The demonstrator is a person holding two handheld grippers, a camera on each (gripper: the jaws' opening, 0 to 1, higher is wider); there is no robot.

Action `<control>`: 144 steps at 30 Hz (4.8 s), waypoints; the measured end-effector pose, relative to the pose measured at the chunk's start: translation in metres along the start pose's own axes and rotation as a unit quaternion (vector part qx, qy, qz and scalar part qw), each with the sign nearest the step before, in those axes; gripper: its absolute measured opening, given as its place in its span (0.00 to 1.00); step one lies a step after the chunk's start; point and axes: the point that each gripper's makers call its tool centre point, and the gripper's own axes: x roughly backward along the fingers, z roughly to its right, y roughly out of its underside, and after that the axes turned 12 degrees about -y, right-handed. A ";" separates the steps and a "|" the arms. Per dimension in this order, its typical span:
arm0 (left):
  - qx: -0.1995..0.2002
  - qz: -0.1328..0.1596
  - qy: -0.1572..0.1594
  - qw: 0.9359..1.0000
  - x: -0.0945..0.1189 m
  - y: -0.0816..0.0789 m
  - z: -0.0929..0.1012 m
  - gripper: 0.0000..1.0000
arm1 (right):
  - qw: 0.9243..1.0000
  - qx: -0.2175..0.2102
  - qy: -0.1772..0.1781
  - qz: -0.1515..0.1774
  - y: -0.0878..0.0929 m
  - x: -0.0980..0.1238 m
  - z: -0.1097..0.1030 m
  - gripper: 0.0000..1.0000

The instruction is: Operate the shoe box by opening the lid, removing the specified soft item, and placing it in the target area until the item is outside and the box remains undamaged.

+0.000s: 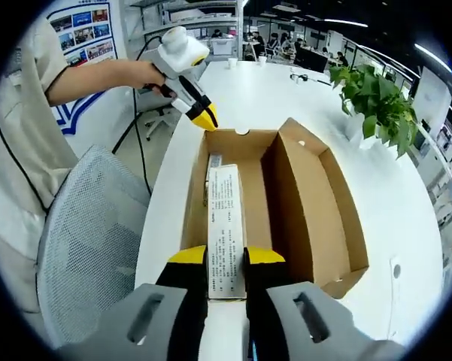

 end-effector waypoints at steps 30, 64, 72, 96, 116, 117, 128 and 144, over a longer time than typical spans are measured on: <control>-0.020 0.015 0.033 0.999 0.011 -0.017 0.034 0.09 | 0.998 -0.003 0.066 -0.011 0.060 0.094 0.029 0.15; -0.078 0.083 0.093 0.989 0.026 0.000 0.036 0.44 | 0.991 -0.054 0.108 -0.059 0.183 0.174 0.069 0.15; -0.078 0.103 0.105 0.986 0.031 0.000 0.038 0.52 | 0.991 -0.057 0.104 -0.068 0.202 0.176 0.079 0.15; -0.094 0.110 0.104 0.984 0.031 0.016 0.022 0.82 | 0.985 -0.054 0.083 -0.138 0.264 0.167 0.103 0.15; -0.093 0.099 0.103 0.985 0.037 0.020 0.025 0.99 | 0.980 -0.056 0.062 -0.180 0.307 0.164 0.102 0.16; -0.094 0.099 0.102 0.985 0.037 0.020 0.025 0.99 | 0.979 -0.052 0.062 -0.188 0.311 0.165 0.103 0.16; -0.100 0.093 0.102 0.985 0.041 0.020 0.028 1.00 | 0.972 -0.042 0.071 -0.218 0.325 0.168 0.109 0.16; -0.108 0.098 0.104 0.984 0.043 0.008 0.025 1.00 | 0.968 -0.046 0.100 -0.226 0.323 0.172 0.118 0.19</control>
